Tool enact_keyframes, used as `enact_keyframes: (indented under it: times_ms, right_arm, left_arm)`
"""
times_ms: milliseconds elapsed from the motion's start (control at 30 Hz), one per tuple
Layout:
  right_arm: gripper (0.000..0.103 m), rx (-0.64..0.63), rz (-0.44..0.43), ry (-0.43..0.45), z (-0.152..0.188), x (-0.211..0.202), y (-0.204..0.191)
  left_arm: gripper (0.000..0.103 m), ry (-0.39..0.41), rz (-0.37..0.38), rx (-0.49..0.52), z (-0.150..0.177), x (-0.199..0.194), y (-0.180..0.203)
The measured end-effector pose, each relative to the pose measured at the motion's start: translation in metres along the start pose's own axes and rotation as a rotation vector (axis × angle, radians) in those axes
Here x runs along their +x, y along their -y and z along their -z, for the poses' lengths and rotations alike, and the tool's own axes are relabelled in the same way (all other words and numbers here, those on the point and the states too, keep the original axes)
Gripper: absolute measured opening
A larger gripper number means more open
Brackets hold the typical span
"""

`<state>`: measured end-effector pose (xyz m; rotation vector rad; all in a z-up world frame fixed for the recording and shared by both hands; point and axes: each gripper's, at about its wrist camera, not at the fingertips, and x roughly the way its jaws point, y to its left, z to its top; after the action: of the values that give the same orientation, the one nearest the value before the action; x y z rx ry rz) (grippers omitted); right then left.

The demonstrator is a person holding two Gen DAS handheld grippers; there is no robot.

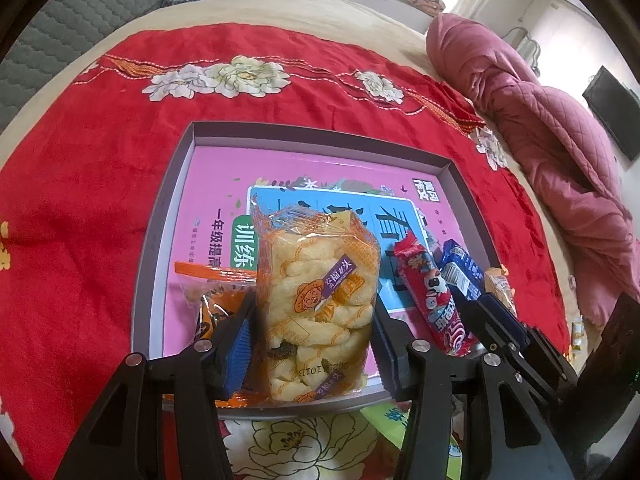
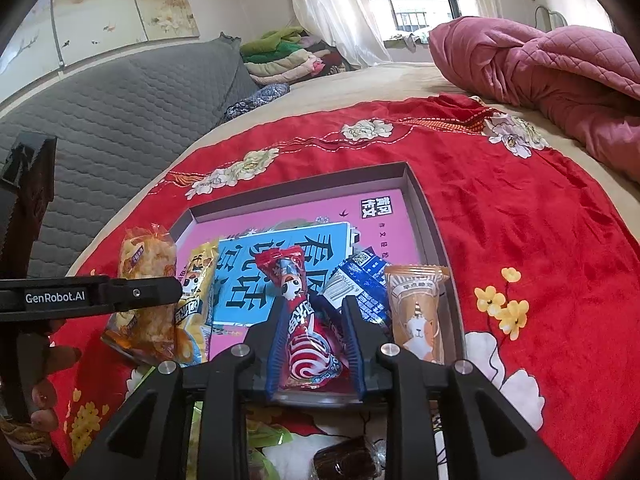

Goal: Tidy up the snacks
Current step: 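Lower and release red wafer stick with right tool while left tool releases puff bag, then move both open tools out of the box back toward the remaining snacks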

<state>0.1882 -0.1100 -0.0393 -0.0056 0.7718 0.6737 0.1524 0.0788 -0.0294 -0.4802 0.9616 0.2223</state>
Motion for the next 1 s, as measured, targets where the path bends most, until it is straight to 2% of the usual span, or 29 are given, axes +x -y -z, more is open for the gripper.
enact_keyframes:
  times_ms: [67, 100, 367, 467, 667, 800, 1000]
  right_arm:
    - [0.028, 0.0, 0.0, 0.001, 0.0, -0.001, 0.0]
    - [0.028, 0.0, -0.001, 0.0, 0.0, -0.001, 0.0]
    - [0.028, -0.002, -0.005, 0.013, -0.001, -0.007, -0.001]
    - [0.036, 0.002, -0.007, 0.018, -0.001, -0.01, -0.001]
    - [0.038, 0.006, -0.011, 0.03, -0.001, -0.019, -0.001]
    - [0.047, 0.011, -0.01, 0.042, -0.002, -0.027, -0.002]
    - [0.049, 0.021, -0.001, 0.065, -0.004, -0.043, 0.001]
  left_arm:
    - [0.068, 0.016, 0.001, 0.008, 0.0, -0.003, 0.001]
    - [0.069, 0.021, 0.0, 0.011, -0.001, -0.004, 0.001]
    - [0.069, 0.031, 0.0, 0.007, -0.002, -0.01, -0.001]
    - [0.069, 0.031, -0.003, 0.006, -0.001, -0.013, -0.003]
    - [0.069, 0.032, 0.004, -0.001, 0.002, -0.02, -0.004]
    - [0.069, 0.035, 0.002, -0.001, 0.004, -0.026, -0.004]
    - [0.07, 0.039, 0.006, -0.001, 0.009, -0.039, -0.007]
